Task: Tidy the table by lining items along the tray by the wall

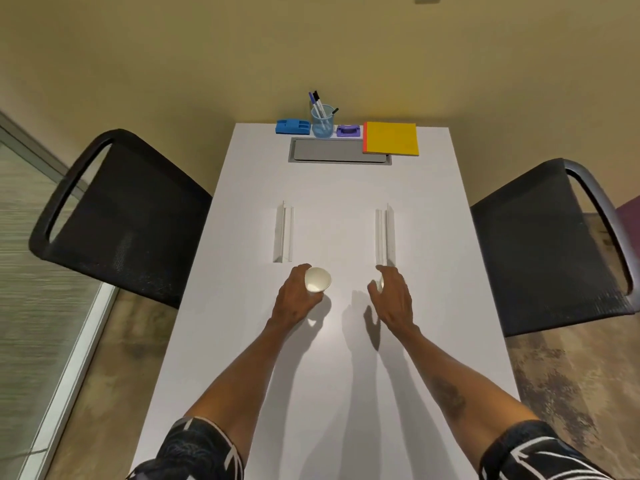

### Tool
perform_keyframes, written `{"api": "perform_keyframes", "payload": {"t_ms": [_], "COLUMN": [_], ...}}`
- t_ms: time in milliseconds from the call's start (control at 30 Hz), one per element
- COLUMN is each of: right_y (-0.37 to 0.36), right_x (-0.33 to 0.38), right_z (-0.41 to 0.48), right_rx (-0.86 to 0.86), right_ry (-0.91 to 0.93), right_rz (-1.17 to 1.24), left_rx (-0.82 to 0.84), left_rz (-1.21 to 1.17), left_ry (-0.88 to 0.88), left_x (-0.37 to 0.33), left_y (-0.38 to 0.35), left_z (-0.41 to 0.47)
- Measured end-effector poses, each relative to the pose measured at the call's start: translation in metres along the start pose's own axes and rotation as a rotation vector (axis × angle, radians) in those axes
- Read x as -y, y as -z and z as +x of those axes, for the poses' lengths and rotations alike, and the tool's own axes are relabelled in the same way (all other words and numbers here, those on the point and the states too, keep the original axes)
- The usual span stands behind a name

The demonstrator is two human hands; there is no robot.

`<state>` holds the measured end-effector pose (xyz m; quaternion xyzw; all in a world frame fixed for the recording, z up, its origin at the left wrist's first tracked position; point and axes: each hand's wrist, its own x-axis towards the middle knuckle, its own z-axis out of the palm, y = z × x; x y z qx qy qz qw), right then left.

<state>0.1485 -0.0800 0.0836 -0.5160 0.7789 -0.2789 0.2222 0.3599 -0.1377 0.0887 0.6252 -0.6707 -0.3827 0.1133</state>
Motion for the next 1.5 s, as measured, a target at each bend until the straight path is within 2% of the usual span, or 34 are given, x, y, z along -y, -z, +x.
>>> {"api": "perform_keyframes", "payload": {"t_ms": [133, 267, 467, 733, 1033, 1400, 1500], "right_y": [-0.026, -0.054, -0.087, -0.103, -0.106, -0.095, -0.093], "right_x": [0.020, 0.033, 0.044, 0.045, 0.039, 0.050, 0.052], "right_z": [-0.009, -0.017, -0.020, -0.017, -0.018, -0.013, -0.012], "right_rx": [0.150, 0.325, 0.452, 0.504, 0.494, 0.536, 0.519], "right_ry": [-0.013, -0.086, -0.262, -0.271, -0.337, -0.366, -0.353], "right_rz": [0.135, 0.133, 0.149, 0.021, 0.036, 0.071, 0.095], "left_rx": [0.005, 0.004, 0.011, 0.040, -0.006, 0.070, 0.074], "left_rz": [0.039, 0.042, -0.030, -0.098, -0.151, -0.144, -0.252], "left_ry": [0.027, 0.068, 0.146, 0.168, 0.189, 0.182, 0.227], "left_x": [0.026, 0.052, 0.079, 0.098, 0.106, 0.101, 0.100], "left_y": [0.018, 0.034, 0.046, 0.043, 0.035, 0.040, 0.043], "left_z": [-0.001, 0.003, 0.016, 0.036, 0.051, 0.042, 0.034]}}
